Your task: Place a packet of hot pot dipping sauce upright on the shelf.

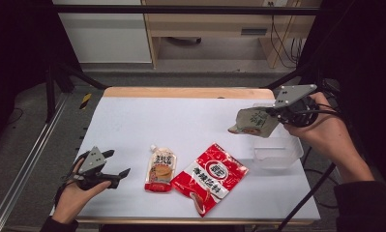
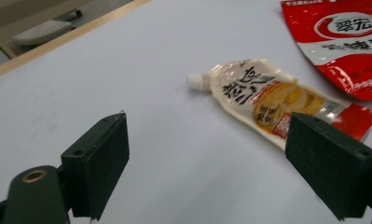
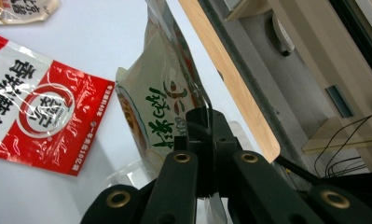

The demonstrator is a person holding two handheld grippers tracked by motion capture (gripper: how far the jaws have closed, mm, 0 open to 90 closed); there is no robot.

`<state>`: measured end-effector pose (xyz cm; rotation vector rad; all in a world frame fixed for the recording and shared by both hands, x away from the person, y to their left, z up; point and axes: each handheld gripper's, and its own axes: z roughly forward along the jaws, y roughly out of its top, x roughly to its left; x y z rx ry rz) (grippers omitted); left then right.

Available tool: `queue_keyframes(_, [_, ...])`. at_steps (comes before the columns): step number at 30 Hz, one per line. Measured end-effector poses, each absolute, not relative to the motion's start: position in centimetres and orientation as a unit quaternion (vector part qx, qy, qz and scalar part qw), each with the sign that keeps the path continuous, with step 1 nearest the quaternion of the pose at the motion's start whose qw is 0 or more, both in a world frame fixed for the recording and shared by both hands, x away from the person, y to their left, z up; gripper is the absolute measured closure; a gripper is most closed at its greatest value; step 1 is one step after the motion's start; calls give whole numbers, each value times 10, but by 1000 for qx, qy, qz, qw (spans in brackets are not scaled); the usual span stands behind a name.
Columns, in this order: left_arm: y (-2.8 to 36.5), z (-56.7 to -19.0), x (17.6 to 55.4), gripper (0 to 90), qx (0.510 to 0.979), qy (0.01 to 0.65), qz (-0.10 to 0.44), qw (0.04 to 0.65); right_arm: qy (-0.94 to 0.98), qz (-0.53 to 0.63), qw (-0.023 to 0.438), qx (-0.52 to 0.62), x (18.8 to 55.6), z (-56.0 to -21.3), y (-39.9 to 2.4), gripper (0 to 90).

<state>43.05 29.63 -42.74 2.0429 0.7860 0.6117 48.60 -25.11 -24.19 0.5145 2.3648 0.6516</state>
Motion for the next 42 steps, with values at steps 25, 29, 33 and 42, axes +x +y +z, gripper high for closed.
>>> queue_keyframes(25, [341, -444, 433, 93, 791, 371, 276, 401, 890, 238, 316, 227, 476, -245, -300, 900])
queue_keyframes(29, [342, -443, 433, 92, 789, 373, 277, 402, 892, 235, 313, 227, 474, -247, -303, 900])
queue_keyframes(33, [342, -444, 433, 92, 789, 373, 276, 402, 895, 232, 307, 226, 472, -250, -306, 900])
queue_keyframes(42, [342, -444, 433, 90, 791, 372, 277, 400, 902, 227, 292, 225, 468, -262, -312, 900])
